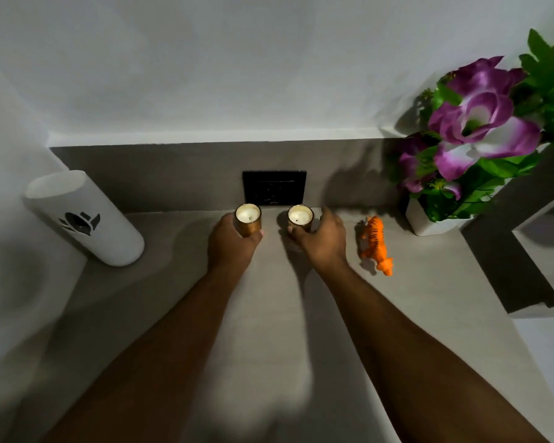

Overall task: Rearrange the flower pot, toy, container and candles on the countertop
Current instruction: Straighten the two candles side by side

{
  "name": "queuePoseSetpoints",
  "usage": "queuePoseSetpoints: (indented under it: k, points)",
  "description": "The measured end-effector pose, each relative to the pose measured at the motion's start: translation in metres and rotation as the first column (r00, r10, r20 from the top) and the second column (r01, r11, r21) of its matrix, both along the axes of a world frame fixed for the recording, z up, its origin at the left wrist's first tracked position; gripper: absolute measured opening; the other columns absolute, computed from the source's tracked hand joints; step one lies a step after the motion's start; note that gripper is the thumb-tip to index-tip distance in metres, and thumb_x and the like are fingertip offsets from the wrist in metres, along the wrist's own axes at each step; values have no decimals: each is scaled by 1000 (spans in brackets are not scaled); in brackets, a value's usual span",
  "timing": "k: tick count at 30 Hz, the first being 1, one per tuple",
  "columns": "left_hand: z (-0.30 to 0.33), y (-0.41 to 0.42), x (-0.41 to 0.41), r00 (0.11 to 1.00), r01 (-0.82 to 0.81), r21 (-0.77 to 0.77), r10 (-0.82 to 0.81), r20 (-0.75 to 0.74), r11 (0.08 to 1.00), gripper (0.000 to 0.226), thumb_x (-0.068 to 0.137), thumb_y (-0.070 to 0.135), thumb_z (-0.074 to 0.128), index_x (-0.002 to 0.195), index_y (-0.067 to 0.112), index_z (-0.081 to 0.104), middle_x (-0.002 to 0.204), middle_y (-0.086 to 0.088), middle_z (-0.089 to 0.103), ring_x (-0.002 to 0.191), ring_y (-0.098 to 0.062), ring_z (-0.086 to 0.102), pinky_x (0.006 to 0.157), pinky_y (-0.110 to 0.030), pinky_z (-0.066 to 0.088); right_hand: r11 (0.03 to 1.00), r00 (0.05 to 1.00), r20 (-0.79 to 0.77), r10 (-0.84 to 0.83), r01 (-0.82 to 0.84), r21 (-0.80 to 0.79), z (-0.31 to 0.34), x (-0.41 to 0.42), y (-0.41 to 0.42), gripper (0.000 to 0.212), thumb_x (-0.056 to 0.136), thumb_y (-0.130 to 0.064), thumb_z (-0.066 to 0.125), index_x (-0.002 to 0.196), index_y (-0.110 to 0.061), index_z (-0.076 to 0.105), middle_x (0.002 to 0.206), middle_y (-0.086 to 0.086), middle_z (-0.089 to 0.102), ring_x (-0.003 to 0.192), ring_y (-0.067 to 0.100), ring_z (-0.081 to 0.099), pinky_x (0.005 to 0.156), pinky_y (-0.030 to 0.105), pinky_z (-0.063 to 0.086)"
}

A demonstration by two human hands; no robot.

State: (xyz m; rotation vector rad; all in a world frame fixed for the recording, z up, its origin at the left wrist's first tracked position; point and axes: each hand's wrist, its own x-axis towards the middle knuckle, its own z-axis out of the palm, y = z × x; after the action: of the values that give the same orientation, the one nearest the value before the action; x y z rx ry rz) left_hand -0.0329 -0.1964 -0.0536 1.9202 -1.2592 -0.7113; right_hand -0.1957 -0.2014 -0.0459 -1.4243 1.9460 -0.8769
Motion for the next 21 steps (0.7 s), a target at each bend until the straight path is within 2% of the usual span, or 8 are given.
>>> queuePoseSetpoints:
  k: [2, 5, 10, 13, 16, 19, 21]
  points:
    - [2, -14, -2, 1000, -22, 5, 22, 3, 1000, 48, 69, 33, 81, 107, 13, 61, 108, -9, 69, 99, -29, 63, 83, -38, 51, 1000, 1000, -1, -18, 18, 0, -8, 6, -10, 56, 79, -32, 80, 124, -7, 58, 124, 15, 63, 113, 31, 60, 92, 36, 48]
    - [-3, -28, -1, 999, -40, -5, 40, 8, 999, 46, 68, 33, 82, 105, 14, 63, 105, -7, 70, 96, -27, 64, 82, -39, 52, 999, 999, -1, -41, 41, -18, -15, 11, -22, 51, 81, -32, 79, 123, -9, 61, 121, 12, 67, 110, 29, 63, 93, 40, 53]
    - [-7, -43, 4, 1000, -21, -12, 21, 7, 1000, 51, 68, 33, 82, 110, 13, 61, 110, -9, 68, 100, -27, 63, 86, -41, 52, 999, 999, 26, -48, 48, 0, -19, 10, -33, 56, 81, -33, 78, 128, -9, 59, 126, 12, 65, 116, 29, 61, 97, 40, 52]
    - [-8, -35, 6, 1000, -6, 20, 6, 7, 1000, 66, 68, 36, 82, 123, 13, 54, 126, -11, 61, 113, -29, 58, 93, -40, 49, 999, 999, -1, -34, 34, 3, -23, 10, -13, 71, 82, -41, 76, 139, -10, 48, 137, 12, 55, 126, 30, 54, 103, 38, 46]
    - [-17, 4, 18, 993, 31, 90, -41, 114, 995, 80, 76, 44, 73, 141, 18, 36, 148, -10, 40, 133, -31, 40, 103, -44, 40, 991, 972, -192, 133, -133, 14, -33, 8, 35, 84, 85, -62, 61, 149, -14, 36, 152, 10, 42, 139, 29, 38, 111, 41, 37]
    - [-31, 67, 45, 977, 5, 36, -12, 215, 999, 75, 78, 48, 68, 141, 20, 37, 149, -11, 37, 135, -31, 35, 104, -47, 38, 935, 798, -494, 346, -335, 115, -47, 5, 76, 92, 87, -78, 34, 153, -14, 30, 162, 13, 27, 151, 33, 17, 121, 44, 13]
    - [-38, 98, 70, 978, -42, -26, 46, 201, 999, 73, 78, 42, 71, 139, 19, 39, 148, -14, 37, 135, -33, 34, 107, -51, 37, 911, 712, -576, 401, -378, 167, -52, 6, 91, 99, 85, -84, 18, 155, -14, 24, 165, 14, 17, 153, 34, 7, 121, 47, 1]
